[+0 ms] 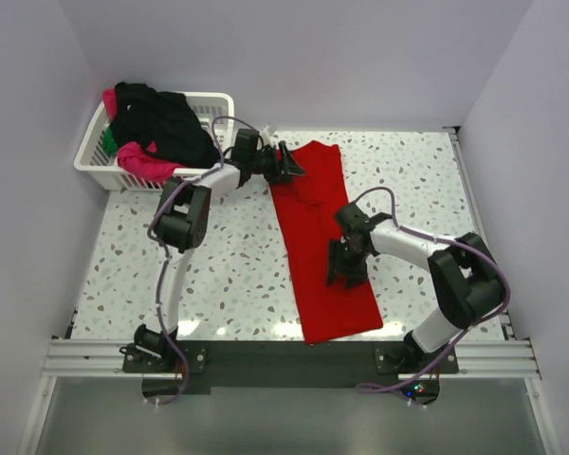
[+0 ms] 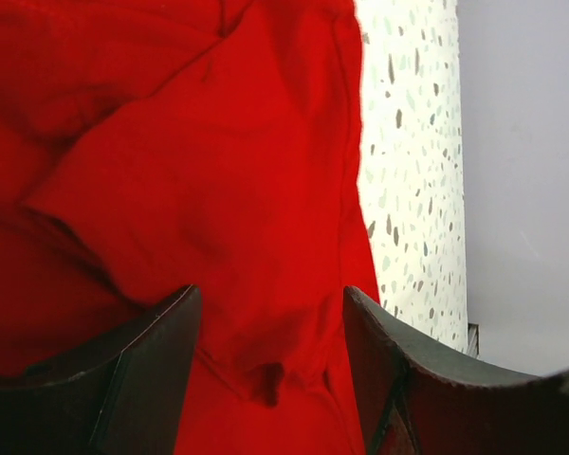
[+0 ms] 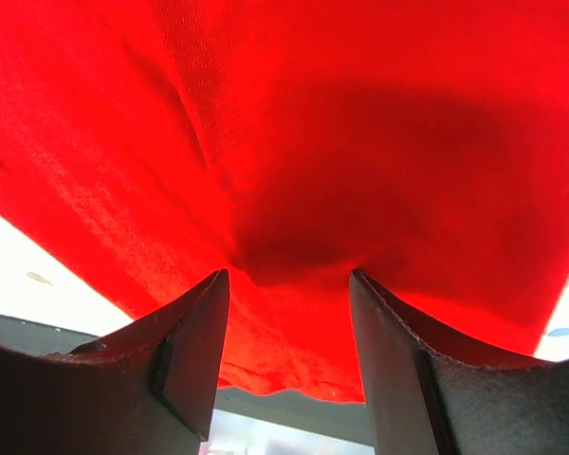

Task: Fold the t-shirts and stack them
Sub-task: Fold the tshirt

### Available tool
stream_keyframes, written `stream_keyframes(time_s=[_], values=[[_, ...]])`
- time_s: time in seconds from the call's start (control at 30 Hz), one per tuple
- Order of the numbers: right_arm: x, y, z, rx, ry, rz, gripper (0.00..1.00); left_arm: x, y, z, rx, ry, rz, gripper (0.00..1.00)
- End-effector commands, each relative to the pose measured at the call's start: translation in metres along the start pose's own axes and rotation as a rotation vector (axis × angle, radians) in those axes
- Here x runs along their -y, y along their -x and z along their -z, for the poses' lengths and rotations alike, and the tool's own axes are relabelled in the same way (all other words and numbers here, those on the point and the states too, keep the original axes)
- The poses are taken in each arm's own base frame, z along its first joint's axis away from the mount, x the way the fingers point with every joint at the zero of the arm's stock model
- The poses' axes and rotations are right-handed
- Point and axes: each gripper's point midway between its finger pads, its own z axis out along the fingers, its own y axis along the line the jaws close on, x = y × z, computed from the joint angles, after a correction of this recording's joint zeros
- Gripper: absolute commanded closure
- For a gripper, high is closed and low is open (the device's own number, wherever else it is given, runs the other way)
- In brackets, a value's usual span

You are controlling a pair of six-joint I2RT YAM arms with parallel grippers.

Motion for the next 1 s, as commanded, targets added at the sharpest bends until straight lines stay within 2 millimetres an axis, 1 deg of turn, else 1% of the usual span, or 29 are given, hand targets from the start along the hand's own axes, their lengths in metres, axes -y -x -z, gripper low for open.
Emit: stream_keyframes(time_s=[0.0,0.03,0.07,0.2,0.23,0.3,0.33,0.37,0.4,0.47,0.5,0.53,0.57,0.6,0.63,0.7,0.77,0.8,0.83,0.87,0.9,0.93,0.97], values=[[-0.011,0.004,-0.006,-0.005,0.054,0.006,0.43,-0.019,0.001,-0.01,-0.012,0.024,0.034,0.34],[-0.014,0.004,-0.007,-0.002,0.069,0.007,0.43,-0.03,-0.001,-0.015,-0.017,0.033,0.042,0.34],[-0.015,0.004,-0.008,-0.005,0.072,-0.001,0.43,-0.036,-0.004,-0.015,-0.03,0.054,0.06,0.34],[-0.024,0.003,-0.015,-0.023,0.108,-0.016,0.43,-0.055,0.005,-0.016,0.011,0.09,0.065,0.34],[-0.027,0.005,-0.017,-0.021,0.117,-0.025,0.43,-0.062,0.004,-0.017,0.011,0.102,0.082,0.34],[-0.032,0.005,-0.019,-0.027,0.128,-0.024,0.43,-0.06,0.017,-0.02,0.048,0.076,0.069,0.34],[-0.032,0.005,-0.021,-0.03,0.123,-0.025,0.43,-0.067,0.015,-0.024,0.044,0.079,0.078,0.34],[-0.034,0.007,-0.022,-0.028,0.124,-0.034,0.43,-0.068,0.018,-0.026,0.049,0.075,0.075,0.34],[-0.035,0.008,-0.023,-0.029,0.126,-0.037,0.43,-0.063,0.024,-0.027,0.061,0.059,0.061,0.34],[-0.038,0.01,-0.026,-0.028,0.131,-0.042,0.43,-0.062,0.03,-0.032,0.08,0.034,0.039,0.34],[-0.042,0.014,-0.024,-0.024,0.145,-0.042,0.43,-0.057,0.037,-0.032,0.096,0.021,0.028,0.34],[-0.045,0.016,-0.025,-0.024,0.15,-0.044,0.43,-0.061,0.038,-0.035,0.101,0.018,0.028,0.34],[-0.049,0.019,-0.026,-0.022,0.157,-0.044,0.43,-0.055,0.046,-0.036,0.12,0.0,0.012,0.34],[-0.053,0.02,-0.025,-0.028,0.169,-0.041,0.43,-0.054,0.048,-0.038,0.126,-0.009,0.012,0.34],[-0.057,0.022,-0.024,-0.025,0.18,-0.039,0.43,-0.054,0.049,-0.039,0.128,-0.018,0.013,0.34],[-0.065,0.028,-0.019,-0.016,0.199,-0.027,0.43,-0.045,0.057,-0.039,0.149,-0.057,-0.003,0.33],[-0.067,0.03,-0.012,-0.01,0.203,-0.009,0.43,-0.03,0.067,-0.035,0.173,-0.09,-0.034,0.33],[-0.073,0.035,-0.002,0.011,0.22,0.007,0.43,-0.026,0.069,-0.032,0.18,-0.097,-0.046,0.33],[-0.071,0.032,0.004,0.007,0.212,0.022,0.43,-0.011,0.076,-0.026,0.196,-0.114,-0.069,0.32],[-0.071,0.032,0.009,0.006,0.209,0.034,0.42,-0.003,0.081,-0.021,0.211,-0.123,-0.085,0.32],[-0.075,0.034,0.02,0.023,0.222,0.051,0.42,-0.002,0.079,-0.018,0.211,-0.121,-0.092,0.32],[-0.069,0.027,0.025,-0.001,0.199,0.064,0.41,0.017,0.089,-0.006,0.235,-0.136,-0.119,0.32],[-0.068,0.027,0.032,0.004,0.189,0.073,0.41,0.017,0.085,-0.003,0.233,-0.127,-0.118,0.32]])
